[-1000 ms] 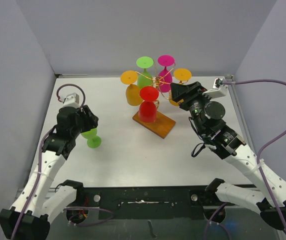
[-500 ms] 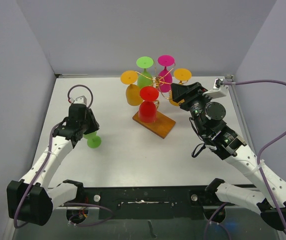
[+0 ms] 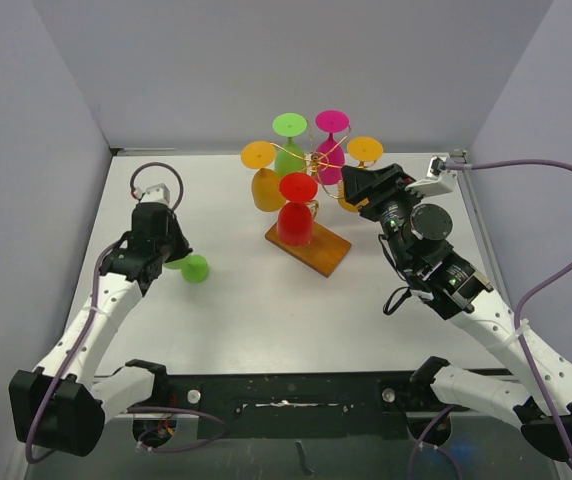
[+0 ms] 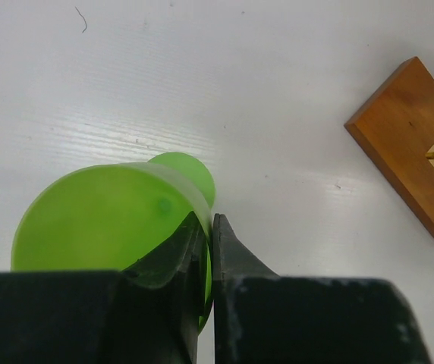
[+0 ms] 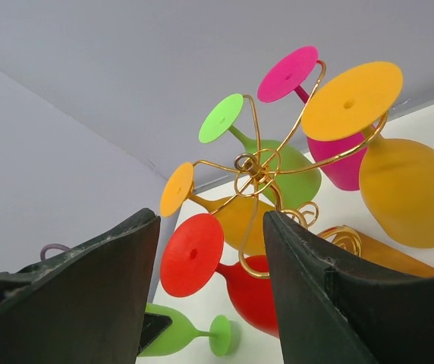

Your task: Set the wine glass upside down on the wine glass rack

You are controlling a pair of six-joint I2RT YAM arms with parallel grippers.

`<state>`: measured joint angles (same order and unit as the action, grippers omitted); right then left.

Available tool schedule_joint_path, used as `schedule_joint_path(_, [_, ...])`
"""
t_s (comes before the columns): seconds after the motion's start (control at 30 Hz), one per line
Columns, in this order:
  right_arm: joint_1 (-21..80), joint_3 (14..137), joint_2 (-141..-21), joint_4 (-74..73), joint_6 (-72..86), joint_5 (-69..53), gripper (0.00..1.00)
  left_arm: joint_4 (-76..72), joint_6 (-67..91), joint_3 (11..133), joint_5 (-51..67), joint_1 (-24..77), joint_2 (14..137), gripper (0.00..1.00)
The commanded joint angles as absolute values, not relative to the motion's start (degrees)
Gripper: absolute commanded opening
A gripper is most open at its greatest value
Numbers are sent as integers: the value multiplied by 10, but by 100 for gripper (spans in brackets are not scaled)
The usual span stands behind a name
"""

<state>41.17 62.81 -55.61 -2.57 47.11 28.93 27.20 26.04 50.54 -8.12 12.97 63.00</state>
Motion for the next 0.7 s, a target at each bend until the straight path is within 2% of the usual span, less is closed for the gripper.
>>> schedule_joint_path(0.0, [407, 635, -557, 21, 459, 279, 57, 244, 231, 547, -89, 128, 575, 0])
schedule_joint_path(0.13, [406, 636, -567, 45, 445, 237, 58, 180, 217, 532, -73, 128, 510, 0])
schedule_joint_path(0.37, [403, 610, -578, 140, 416, 130, 64, -13, 192, 465, 3, 128, 381, 0])
schedule_joint_path(0.67, [402, 607, -594, 188, 420, 51, 68, -156, 154, 458, 21, 128, 314, 0])
